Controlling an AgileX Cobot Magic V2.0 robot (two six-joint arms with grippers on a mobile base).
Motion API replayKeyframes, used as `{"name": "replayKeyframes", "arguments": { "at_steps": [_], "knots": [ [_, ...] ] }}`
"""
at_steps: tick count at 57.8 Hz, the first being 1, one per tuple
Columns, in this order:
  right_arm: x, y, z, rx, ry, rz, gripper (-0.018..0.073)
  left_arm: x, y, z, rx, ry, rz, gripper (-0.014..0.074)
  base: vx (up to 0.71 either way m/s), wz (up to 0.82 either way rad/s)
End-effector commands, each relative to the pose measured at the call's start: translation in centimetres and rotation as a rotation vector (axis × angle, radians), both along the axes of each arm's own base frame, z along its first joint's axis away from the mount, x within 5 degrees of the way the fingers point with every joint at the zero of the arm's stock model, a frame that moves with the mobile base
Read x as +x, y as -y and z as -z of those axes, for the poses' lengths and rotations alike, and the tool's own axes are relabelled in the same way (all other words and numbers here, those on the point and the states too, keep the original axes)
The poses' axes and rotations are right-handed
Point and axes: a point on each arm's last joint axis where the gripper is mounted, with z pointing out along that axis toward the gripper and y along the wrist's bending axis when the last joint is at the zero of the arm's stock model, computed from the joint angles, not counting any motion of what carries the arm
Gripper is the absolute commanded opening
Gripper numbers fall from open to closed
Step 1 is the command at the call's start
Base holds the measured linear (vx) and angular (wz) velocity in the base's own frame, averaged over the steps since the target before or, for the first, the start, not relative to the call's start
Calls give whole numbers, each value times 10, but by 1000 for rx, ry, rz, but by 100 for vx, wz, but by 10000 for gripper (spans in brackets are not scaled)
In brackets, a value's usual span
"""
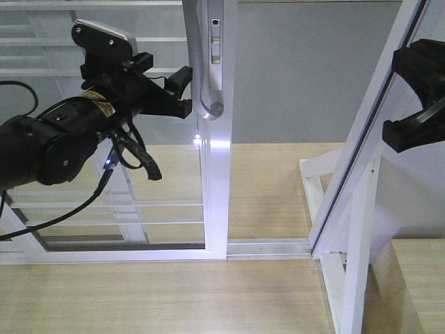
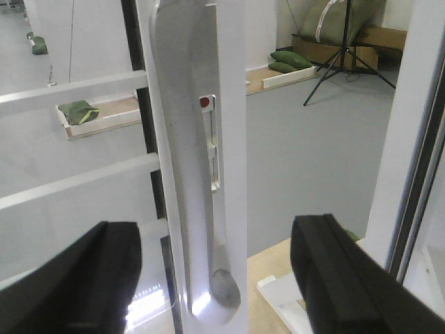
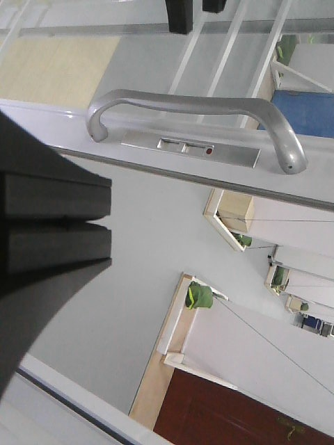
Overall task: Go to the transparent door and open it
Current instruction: 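Close the left gripper around the silver door handle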
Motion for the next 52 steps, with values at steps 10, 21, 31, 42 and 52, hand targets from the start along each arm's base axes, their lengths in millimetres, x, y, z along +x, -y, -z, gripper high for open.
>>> {"name": "replayKeyframes", "arguments": {
  "at_steps": [10, 21, 31, 42, 52],
  "knots": [
    [-2, 1, -18, 29, 108, -6, -4, 34, 24, -42, -112, 165, 8, 559, 0, 0],
    [-2, 1, -18, 29, 108, -6, -4, 57, 35, -41, -106, 163, 7, 559, 0, 0],
    [-2, 1, -18, 28, 105, -6, -4, 70, 42, -38, -102, 149, 1, 559, 0, 0],
    [-2, 1, -18, 28, 105, -6, -4, 77, 39, -33, -128, 121, -61, 559, 0, 0],
    [-2, 1, -18, 28, 105, -6, -4, 78, 39, -37, -109, 160, -72, 559, 0, 0]
  ]
}}
